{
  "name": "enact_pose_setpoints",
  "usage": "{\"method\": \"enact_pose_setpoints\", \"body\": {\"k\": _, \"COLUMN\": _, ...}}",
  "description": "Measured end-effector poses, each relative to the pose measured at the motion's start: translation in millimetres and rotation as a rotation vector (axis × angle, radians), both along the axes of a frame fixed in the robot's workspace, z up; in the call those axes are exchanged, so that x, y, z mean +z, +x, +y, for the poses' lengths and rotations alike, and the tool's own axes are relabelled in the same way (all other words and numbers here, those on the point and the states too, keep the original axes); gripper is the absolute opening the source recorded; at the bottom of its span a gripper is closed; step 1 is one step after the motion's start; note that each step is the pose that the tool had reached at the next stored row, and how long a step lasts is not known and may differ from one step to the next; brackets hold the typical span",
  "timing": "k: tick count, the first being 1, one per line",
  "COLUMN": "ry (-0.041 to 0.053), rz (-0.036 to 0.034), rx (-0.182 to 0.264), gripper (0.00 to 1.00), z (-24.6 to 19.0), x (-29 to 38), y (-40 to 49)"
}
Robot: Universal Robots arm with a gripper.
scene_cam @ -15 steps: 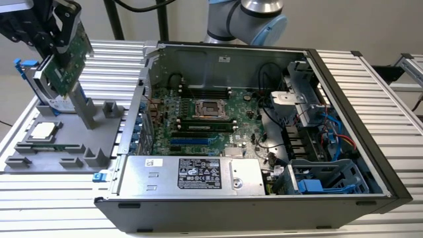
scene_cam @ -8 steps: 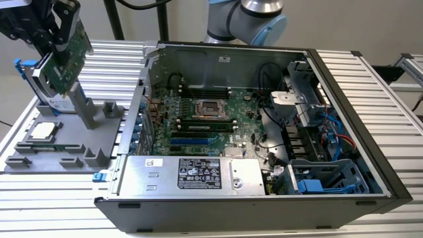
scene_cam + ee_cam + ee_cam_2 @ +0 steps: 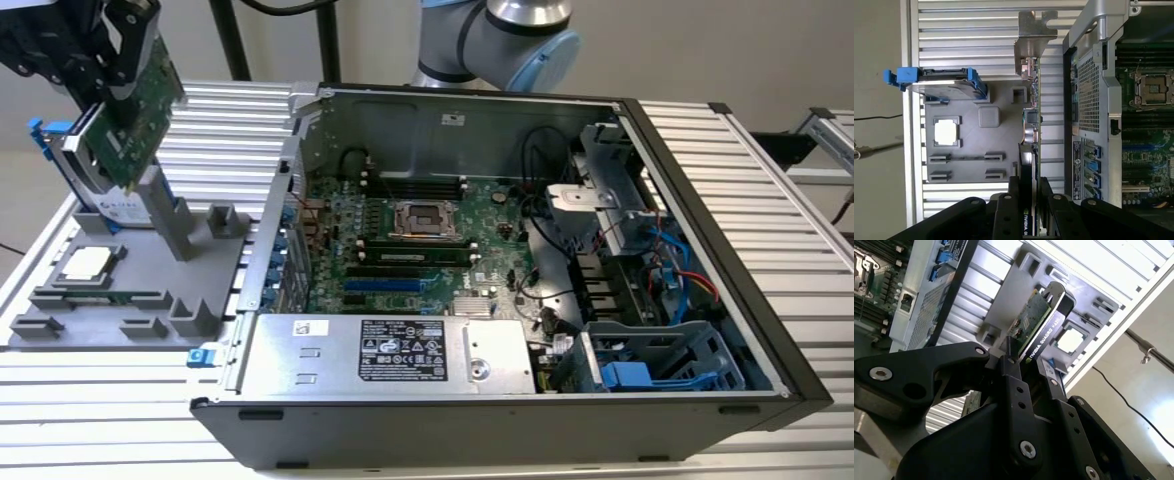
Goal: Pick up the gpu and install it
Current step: 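Pick up the gpu and move the gpu toward the slot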
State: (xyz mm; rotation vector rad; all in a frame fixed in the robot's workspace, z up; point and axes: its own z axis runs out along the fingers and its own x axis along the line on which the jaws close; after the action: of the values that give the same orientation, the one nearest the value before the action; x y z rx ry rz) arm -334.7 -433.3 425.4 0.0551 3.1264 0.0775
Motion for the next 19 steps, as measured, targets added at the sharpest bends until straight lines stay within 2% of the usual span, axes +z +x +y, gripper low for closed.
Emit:
{"method": "enact_pose_setpoints", "body": {"k": 6, "ry": 0.0000, "rz": 0.0000, "rx": 0.000, "gripper": 0.00, "z": 0.0, "x": 2.2, "y": 0.0}}
{"method": "enact_pose_setpoints", "body": {"k": 19, "ry": -0.0001, "rz": 0.0002, "rx": 0.000, "gripper": 0.00, "z": 0.0, "x": 2.4, "y": 2.0}}
